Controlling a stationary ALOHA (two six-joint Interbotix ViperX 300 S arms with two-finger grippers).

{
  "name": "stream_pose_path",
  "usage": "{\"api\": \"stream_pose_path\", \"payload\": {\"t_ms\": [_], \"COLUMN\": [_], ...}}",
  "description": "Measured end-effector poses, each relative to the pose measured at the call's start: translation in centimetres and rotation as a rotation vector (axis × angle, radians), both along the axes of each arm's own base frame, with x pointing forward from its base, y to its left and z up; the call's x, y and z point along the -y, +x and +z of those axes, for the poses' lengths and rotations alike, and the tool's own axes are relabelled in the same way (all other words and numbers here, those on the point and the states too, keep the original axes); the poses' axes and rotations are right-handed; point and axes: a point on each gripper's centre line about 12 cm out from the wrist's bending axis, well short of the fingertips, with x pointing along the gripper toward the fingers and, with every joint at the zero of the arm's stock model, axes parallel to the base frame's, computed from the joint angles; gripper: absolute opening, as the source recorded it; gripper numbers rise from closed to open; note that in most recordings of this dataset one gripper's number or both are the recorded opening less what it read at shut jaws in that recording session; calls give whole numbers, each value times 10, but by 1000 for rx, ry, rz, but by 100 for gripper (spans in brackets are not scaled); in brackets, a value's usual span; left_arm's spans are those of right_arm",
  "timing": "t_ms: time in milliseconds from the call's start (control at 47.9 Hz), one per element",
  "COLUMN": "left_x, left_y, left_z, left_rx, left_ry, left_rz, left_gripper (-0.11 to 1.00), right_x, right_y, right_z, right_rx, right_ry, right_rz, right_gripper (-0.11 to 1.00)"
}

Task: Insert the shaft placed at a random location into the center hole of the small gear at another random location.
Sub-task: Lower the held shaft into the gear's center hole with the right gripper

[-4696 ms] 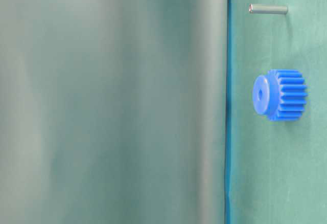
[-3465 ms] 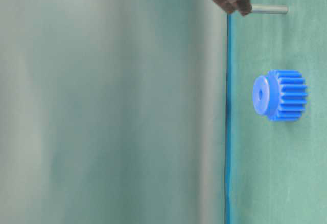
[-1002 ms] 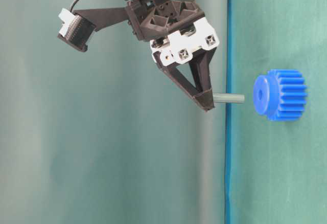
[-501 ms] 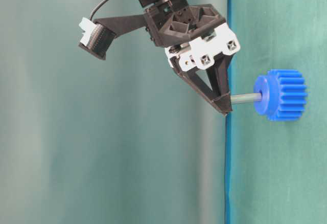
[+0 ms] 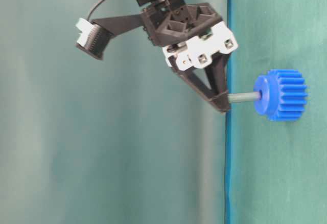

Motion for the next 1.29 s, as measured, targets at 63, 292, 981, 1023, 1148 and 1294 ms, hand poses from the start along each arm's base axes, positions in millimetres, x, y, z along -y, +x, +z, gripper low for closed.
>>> {"api": "stream_pose_path", "payload": {"t_ms": [63, 292, 981, 1023, 1148, 1294], "left_x": [0, 0, 0, 0, 0, 0], "left_y": [0, 0, 0, 0, 0, 0], "left_z": [0, 0, 0, 0, 0, 0], "left_rx": [0, 0, -1, 0, -1, -1], "left_ry": [0, -1, -2, -1, -5, -5], "left_rz": [0, 0, 0, 0, 0, 0], "left_gripper": [0, 0, 0, 0, 0, 0], "right_x": [0, -2, -1, -1, -1, -1], "right_y": [-1, -8, -1, -1, -1, -1], "right_z": [8, 19, -16, -19, -21, -22], "right_rx": [18, 41, -39, -45, -49, -52], "right_ry": [-2, -8, 10, 12, 14, 15], "right_rz": [0, 0, 1, -2, -1, -3], "right_gripper": [25, 25, 25, 25, 25, 25]}}
